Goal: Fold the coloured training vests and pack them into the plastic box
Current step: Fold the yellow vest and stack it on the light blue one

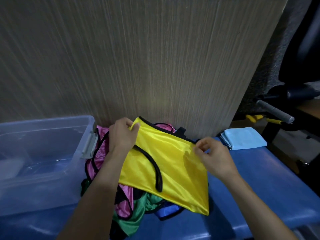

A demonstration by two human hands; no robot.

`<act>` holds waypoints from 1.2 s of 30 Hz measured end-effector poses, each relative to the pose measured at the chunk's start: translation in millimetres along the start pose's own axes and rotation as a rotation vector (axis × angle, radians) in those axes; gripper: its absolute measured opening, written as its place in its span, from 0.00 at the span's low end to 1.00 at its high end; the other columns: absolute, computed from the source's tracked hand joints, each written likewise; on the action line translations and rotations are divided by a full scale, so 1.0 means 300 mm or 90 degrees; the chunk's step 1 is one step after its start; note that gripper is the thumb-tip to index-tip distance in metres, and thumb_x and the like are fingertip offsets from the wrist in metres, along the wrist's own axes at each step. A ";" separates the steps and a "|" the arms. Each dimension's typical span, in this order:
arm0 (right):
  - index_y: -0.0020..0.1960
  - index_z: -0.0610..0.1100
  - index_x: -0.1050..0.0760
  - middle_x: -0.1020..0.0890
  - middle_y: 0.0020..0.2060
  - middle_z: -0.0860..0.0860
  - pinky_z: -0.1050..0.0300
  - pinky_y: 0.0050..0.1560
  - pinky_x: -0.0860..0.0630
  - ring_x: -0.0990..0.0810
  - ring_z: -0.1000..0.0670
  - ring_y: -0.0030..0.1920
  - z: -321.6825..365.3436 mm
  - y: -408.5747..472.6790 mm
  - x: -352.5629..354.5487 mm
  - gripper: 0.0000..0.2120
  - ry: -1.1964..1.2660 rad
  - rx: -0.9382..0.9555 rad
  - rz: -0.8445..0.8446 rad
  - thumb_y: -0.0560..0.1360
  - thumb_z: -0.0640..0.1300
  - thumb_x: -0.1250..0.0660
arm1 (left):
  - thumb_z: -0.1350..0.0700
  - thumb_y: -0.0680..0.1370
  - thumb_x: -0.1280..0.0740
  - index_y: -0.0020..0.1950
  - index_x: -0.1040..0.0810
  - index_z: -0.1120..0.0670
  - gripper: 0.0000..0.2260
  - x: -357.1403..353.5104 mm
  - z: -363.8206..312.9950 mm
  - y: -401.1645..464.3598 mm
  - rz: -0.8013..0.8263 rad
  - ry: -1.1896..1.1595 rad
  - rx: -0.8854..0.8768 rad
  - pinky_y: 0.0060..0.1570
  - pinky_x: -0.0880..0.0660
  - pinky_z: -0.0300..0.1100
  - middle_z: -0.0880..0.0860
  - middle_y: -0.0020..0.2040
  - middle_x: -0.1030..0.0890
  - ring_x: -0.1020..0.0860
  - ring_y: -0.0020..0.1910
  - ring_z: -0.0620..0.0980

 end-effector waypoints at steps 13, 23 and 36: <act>0.50 0.38 0.21 0.17 0.47 0.40 0.55 0.37 0.18 0.17 0.44 0.44 -0.314 -0.089 -0.104 0.20 0.173 -0.400 0.166 0.77 0.57 0.28 | 0.58 0.77 0.30 0.49 0.25 0.52 0.05 -0.050 -0.236 -0.106 -0.028 0.210 -0.287 0.45 0.26 0.54 0.52 0.47 0.24 0.24 0.48 0.58; 0.47 0.41 0.24 0.24 0.38 0.47 0.55 0.36 0.23 0.25 0.49 0.39 -0.316 -0.102 -0.118 0.18 0.373 -0.477 0.107 0.75 0.55 0.25 | 0.37 0.81 0.47 0.70 0.24 0.46 0.24 -0.217 -0.097 -0.240 0.160 0.311 -0.369 0.68 0.34 0.57 0.50 0.68 0.26 0.31 0.68 0.56; 0.66 0.42 0.26 0.17 0.57 0.43 0.46 0.50 0.17 0.17 0.43 0.55 -0.338 -0.092 -0.171 0.33 0.466 -0.522 0.129 0.70 0.60 0.23 | 0.29 0.76 0.63 0.82 0.47 0.38 0.35 -0.237 0.003 -0.223 0.250 0.307 -0.271 0.78 0.62 0.59 0.45 0.83 0.49 0.55 0.82 0.53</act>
Point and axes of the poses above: each hand's wrist, its own y-axis towards the middle knuckle, its own x-axis out of the back of the hand, z = x × y, the point moved 10 cm from there along y, towards the middle knuckle
